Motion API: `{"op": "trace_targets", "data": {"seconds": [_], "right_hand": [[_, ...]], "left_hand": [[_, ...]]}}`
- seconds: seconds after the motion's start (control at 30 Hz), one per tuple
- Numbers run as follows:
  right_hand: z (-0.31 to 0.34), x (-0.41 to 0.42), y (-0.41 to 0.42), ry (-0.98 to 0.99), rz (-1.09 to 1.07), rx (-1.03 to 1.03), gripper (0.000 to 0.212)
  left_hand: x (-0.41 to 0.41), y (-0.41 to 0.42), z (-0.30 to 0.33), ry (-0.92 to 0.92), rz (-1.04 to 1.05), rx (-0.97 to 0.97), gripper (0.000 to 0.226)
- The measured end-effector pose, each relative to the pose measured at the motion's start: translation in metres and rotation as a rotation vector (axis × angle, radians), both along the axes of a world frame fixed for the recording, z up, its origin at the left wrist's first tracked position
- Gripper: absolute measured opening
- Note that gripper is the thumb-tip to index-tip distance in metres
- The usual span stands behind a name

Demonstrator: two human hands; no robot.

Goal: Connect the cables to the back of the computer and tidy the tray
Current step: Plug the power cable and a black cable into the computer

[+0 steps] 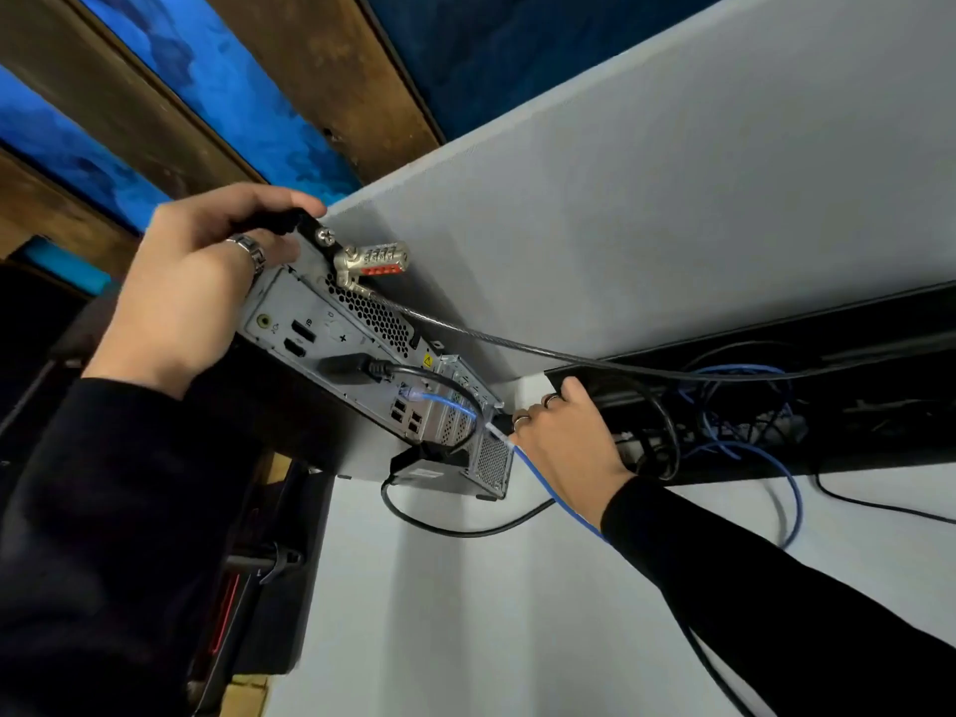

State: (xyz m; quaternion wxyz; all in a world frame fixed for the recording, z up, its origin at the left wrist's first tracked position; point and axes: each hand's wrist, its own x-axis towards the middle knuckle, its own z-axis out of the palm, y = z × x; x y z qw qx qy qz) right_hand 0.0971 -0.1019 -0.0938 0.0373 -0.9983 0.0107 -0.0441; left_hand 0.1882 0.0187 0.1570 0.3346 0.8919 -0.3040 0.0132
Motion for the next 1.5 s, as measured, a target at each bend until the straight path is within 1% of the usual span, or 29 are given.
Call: {"op": "trace_targets", "data": {"seconds": [0.07,0.23,0.4,0.47,0.5,0.57,0.6,0.7,0.77,0.83,0.93,1.03,1.1,1.17,1.27,1.33,1.37,1.4,1.47,1.5], "right_hand": [[0.0,-0.002,0.002,0.019,0.007,-0.011,0.007],[0.011,-0.011,-0.003,0.034,0.062,-0.03,0.022],[0.039,-0.035,-0.013,-0.064,0.087,0.152,0.03],[0.053,-0.054,-0.019,-0.078,0.146,0.206,0.025],[0.063,-0.068,-0.023,-0.071,0.142,0.295,0.021],[0.075,-0.093,-0.034,-0.058,0.074,0.529,0.024],[0.078,-0.105,-0.041,-0.075,0.035,0.605,0.025],[0.076,-0.145,-0.062,-0.118,-0.105,0.701,0.021],[0.072,-0.173,-0.073,-0.096,-0.191,0.731,0.017],[0.065,-0.203,-0.084,-0.063,-0.272,0.736,0.015],[0.052,-0.245,-0.095,0.058,-0.379,0.752,0.02],[0.044,-0.278,-0.092,0.224,-0.451,0.784,0.023],[0.037,-0.296,-0.082,0.34,-0.413,0.706,0.022],[0.025,-0.311,-0.073,0.438,-0.338,0.552,0.025],[0.004,-0.33,-0.059,0.405,-0.25,0.334,0.031],[-0.005,-0.34,-0.054,0.292,-0.299,0.324,0.044],[-0.007,-0.343,-0.051,0.279,-0.334,0.346,0.045],[-0.006,-0.344,-0.048,0.274,-0.358,0.385,0.039],[0.001,-0.345,-0.045,0.227,-0.372,0.399,0.02],[0.006,-0.346,-0.043,0.192,-0.373,0.423,0.016]], "left_hand": [[-0.012,0.001,-0.003,-0.007,0.011,-0.019,0.034],[-0.02,0.003,0.0,-0.016,0.048,-0.017,0.033],[-0.025,0.011,-0.008,-0.077,0.14,-0.049,0.036],[-0.034,0.012,-0.013,-0.144,0.149,-0.061,0.037],[-0.043,0.013,-0.017,-0.178,0.142,-0.077,0.038],[-0.056,0.017,-0.024,-0.256,0.115,-0.109,0.041],[-0.064,0.019,-0.027,-0.298,0.098,-0.13,0.043],[-0.092,0.025,-0.04,-0.42,0.064,-0.177,0.043],[-0.117,0.027,-0.05,-0.453,0.02,-0.24,0.042],[-0.144,0.029,-0.067,-0.441,-0.023,-0.279,0.036],[-0.183,0.025,-0.101,-0.321,-0.083,-0.261,0.03],[-0.209,0.017,-0.139,-0.141,-0.168,-0.19,0.032],[-0.22,0.013,-0.161,-0.06,-0.221,-0.128,0.035],[-0.231,0.01,-0.18,0.047,-0.244,-0.076,0.036],[-0.244,0.01,-0.207,0.229,-0.243,-0.014,0.033],[-0.251,0.012,-0.223,0.286,-0.251,0.045,0.029],[-0.254,0.014,-0.229,0.3,-0.256,0.063,0.032],[-0.257,0.015,-0.232,0.314,-0.257,0.07,0.035],[-0.262,0.018,-0.235,0.381,-0.233,0.059,0.042],[-0.264,0.019,-0.236,0.427,-0.209,0.042,0.043]]}}
